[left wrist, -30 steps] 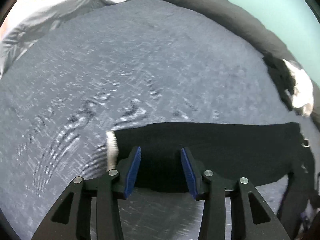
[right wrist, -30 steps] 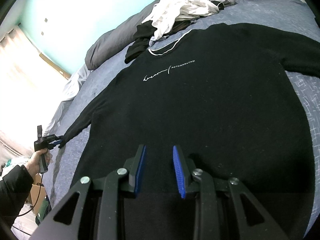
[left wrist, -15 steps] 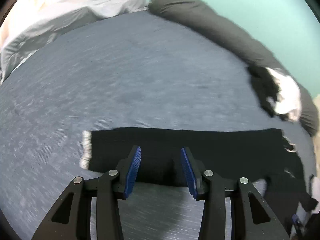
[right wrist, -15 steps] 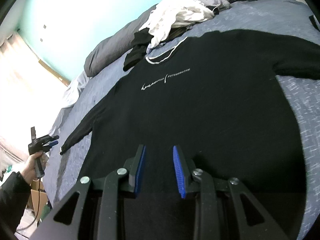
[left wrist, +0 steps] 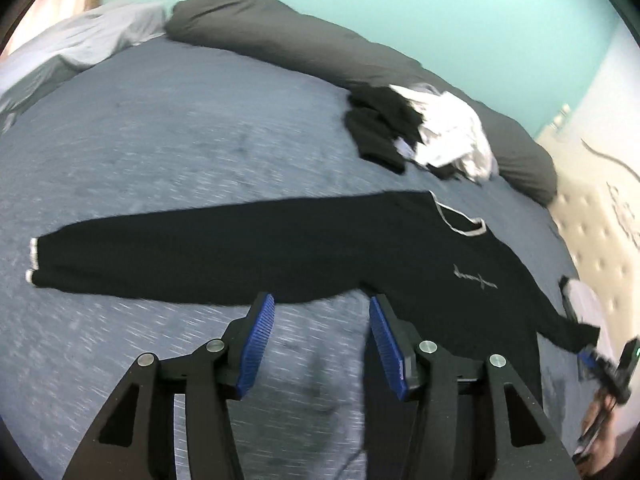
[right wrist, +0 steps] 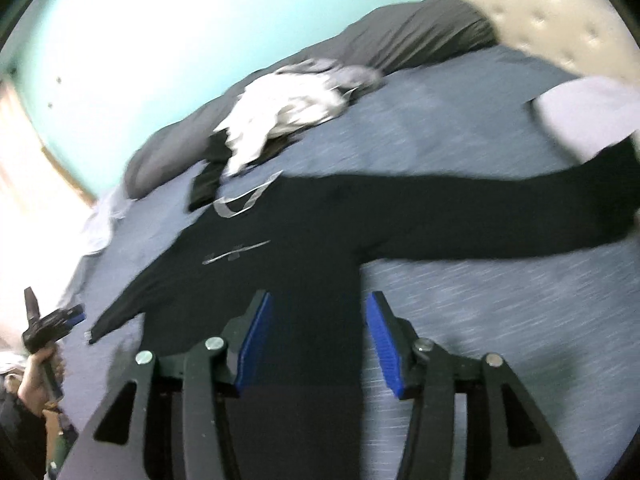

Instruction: Fold clothes

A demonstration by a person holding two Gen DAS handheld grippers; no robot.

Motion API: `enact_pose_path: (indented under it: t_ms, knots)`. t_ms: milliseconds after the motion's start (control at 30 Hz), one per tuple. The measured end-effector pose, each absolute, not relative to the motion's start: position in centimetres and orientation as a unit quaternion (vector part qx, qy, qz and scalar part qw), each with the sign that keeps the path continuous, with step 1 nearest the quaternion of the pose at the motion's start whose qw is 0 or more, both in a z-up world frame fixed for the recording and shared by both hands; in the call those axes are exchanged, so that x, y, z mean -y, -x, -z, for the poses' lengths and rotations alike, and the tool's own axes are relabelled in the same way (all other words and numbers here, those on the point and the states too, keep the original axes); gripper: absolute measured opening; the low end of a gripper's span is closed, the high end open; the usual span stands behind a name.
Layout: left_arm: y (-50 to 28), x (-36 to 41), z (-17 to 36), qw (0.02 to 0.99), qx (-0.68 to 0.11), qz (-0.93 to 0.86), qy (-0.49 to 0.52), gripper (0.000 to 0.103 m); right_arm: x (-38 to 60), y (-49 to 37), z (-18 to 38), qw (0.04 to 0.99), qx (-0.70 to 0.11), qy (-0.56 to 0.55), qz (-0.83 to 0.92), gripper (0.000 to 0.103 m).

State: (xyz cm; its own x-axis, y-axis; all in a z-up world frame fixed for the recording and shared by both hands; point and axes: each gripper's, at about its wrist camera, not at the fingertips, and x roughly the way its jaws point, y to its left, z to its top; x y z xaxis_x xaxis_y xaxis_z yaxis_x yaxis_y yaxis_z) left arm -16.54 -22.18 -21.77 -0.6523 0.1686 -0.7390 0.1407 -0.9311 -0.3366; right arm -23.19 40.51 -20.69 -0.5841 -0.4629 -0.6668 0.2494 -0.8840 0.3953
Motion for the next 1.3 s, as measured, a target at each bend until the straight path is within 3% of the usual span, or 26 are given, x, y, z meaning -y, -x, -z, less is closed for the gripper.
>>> enact_pose_path:
  t_ms: [267,467,633,1000,1033,1100,1167,1300]
  knots:
    - [17.5,17.7,24.8,0.021,0.188,-0.883,0.43,0.056,-54.0,26.4,18.1,0.067,0.144,-0.403,0.901,0.053]
    - [17.7,15.2,26.6,0.027,0.185,-0.88,0.437,0.057,-60.1,28.4,17.2,0.001,0.122,-0.395,0.911,0.06]
    - [18.0,13.6,27.6,0.033,0.18,-0.882,0.434,0.057,-61.9,30.0,17.0,0.0,0.118,-0.393,0.912,0.06]
    - [17.8,11.8,29.6,0.05,0.179,-0.881,0.434,0.057,-59.8,34.4,20.1,-0.02,0.027,-0.453,0.891,0.059]
    - [17.8,11.9,29.7,0.05,0.18,-0.881,0.434,0.057,-59.7,34.6,20.3,-0.022,0.022,-0.453,0.891,0.056]
    - [17.8,12.0,29.8,0.05,0.182,-0.881,0.434,0.057,-59.7,34.8,20.6,-0.026,0.013,-0.452,0.892,0.024]
    - [17.8,12.1,29.9,0.05,0.184,-0.88,0.434,0.057,-59.6,34.7,20.8,-0.031,0.01,-0.449,0.893,0.006]
    - [17.8,12.4,30.1,0.05,0.187,-0.88,0.434,0.057,-60.2,34.0,19.8,-0.035,0.017,-0.428,0.903,0.003]
